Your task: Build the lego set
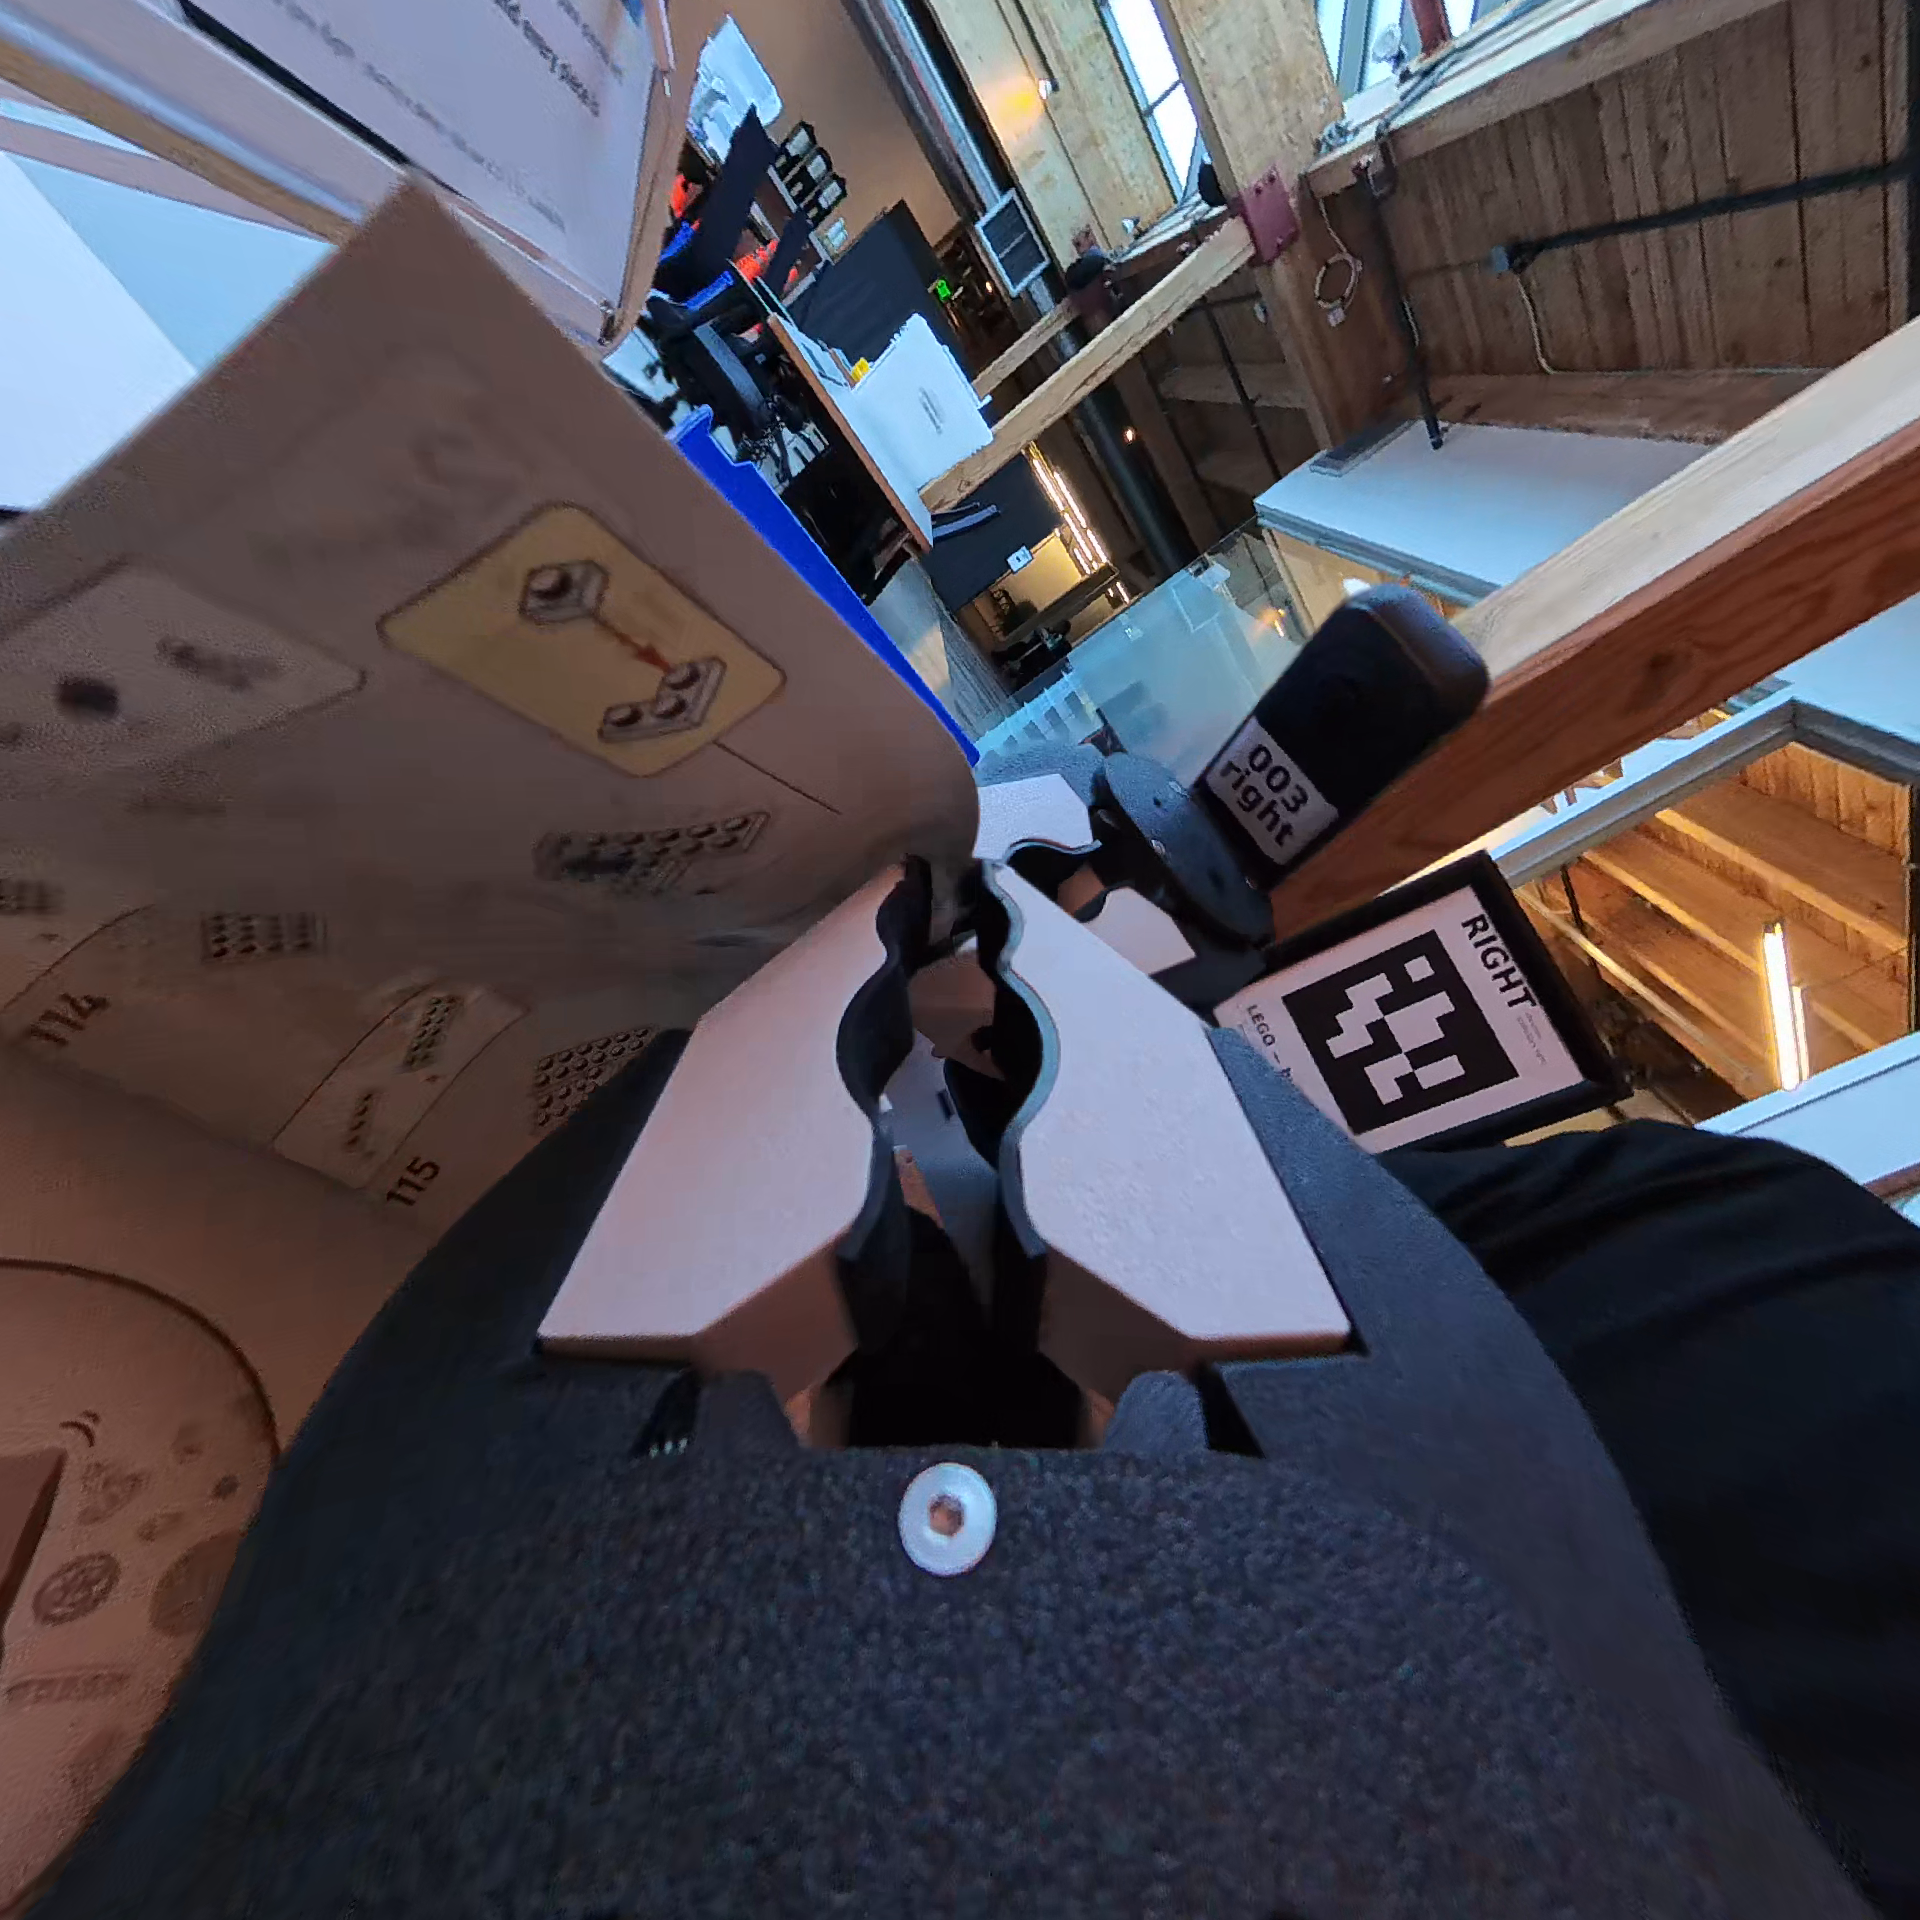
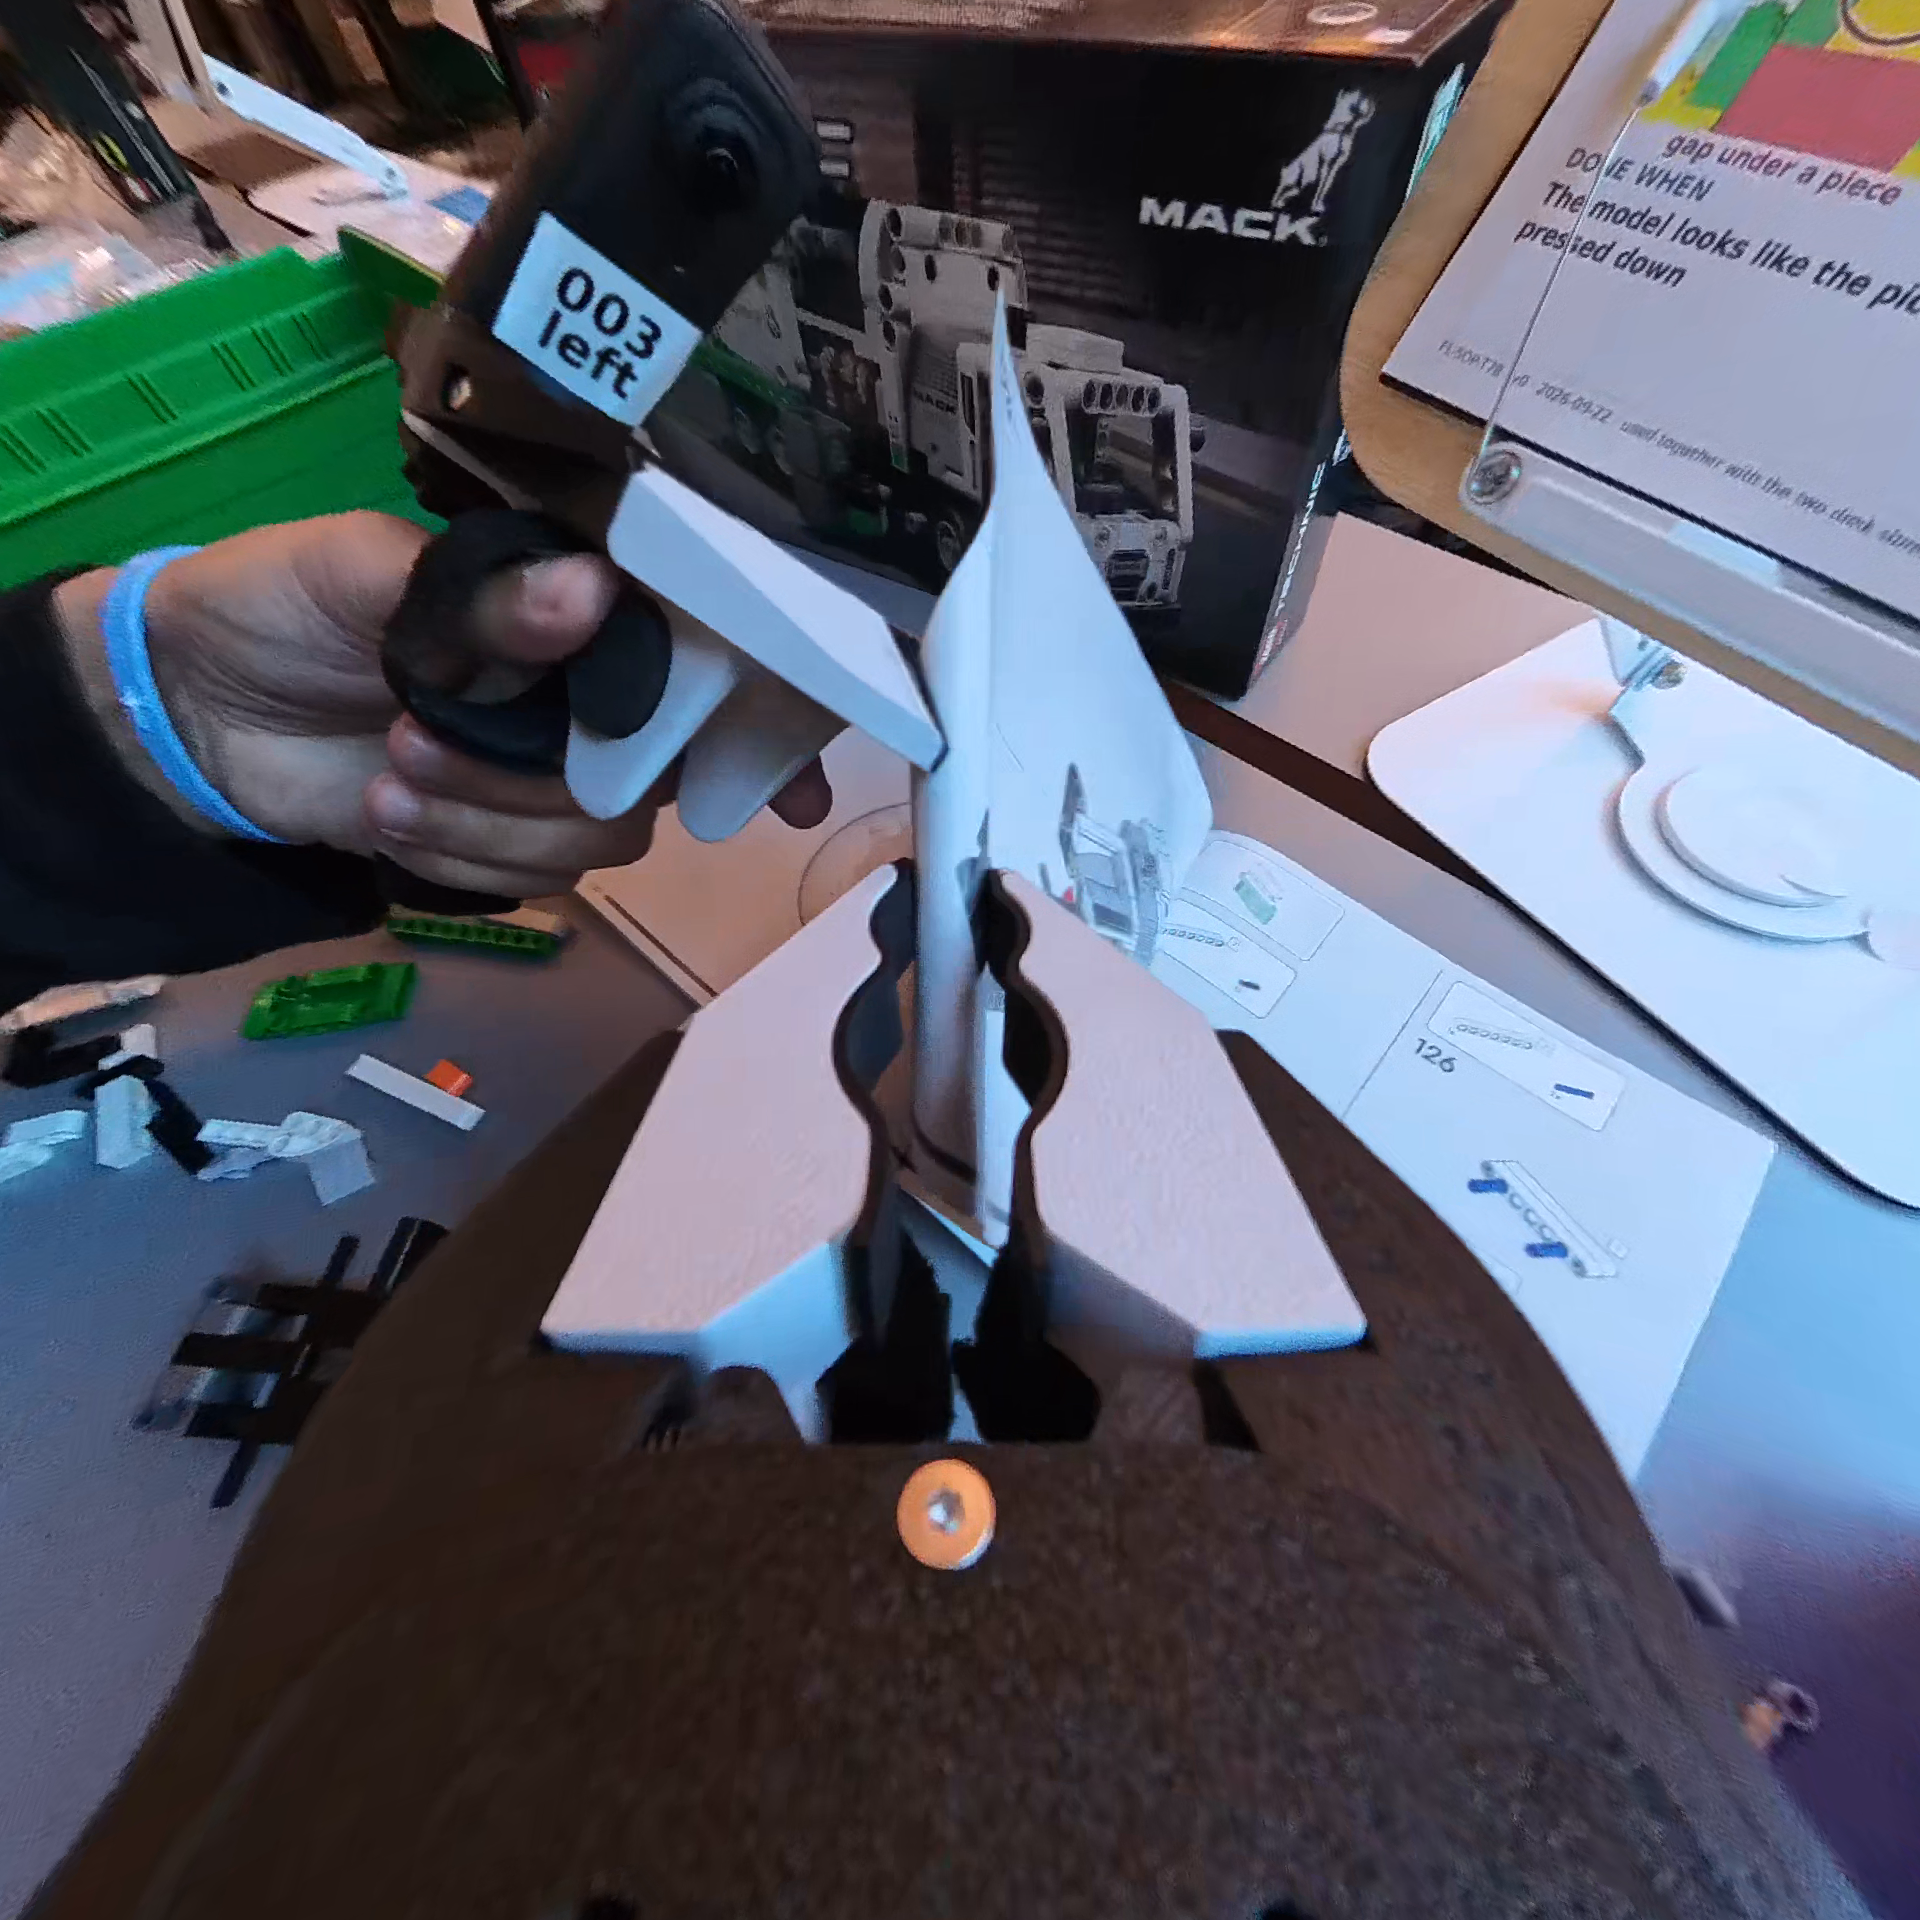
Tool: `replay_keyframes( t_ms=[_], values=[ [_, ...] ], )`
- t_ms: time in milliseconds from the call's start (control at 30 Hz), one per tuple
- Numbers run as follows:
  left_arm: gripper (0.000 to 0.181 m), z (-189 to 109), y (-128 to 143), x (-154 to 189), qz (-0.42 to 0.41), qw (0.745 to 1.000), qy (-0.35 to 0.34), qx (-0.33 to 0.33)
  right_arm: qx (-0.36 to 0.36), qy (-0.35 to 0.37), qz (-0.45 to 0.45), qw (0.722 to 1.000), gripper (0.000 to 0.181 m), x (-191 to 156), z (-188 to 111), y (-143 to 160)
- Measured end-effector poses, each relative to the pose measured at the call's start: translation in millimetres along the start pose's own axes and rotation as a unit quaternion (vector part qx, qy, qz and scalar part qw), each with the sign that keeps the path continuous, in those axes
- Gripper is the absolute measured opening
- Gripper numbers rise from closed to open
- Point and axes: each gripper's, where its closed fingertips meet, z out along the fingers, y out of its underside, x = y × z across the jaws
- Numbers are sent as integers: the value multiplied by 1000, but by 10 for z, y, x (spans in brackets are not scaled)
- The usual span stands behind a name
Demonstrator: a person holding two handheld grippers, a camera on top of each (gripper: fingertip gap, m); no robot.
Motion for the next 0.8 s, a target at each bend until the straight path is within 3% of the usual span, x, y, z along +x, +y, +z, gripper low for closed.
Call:
replay_keyframes(
  t_ms=[33,400,800],
  values=[
    [9,7,11,14,9,1000,2,-3,6,-9,10,1000,11,4,-15,5],
    [2,110,96,30,70,997,12,-30,50,-126,115,984,15,7,-134,-5],
    [0,218,68,-19,92,995,9,-31,82,-157,160,971,15,126,-255,-44]
  ],
)
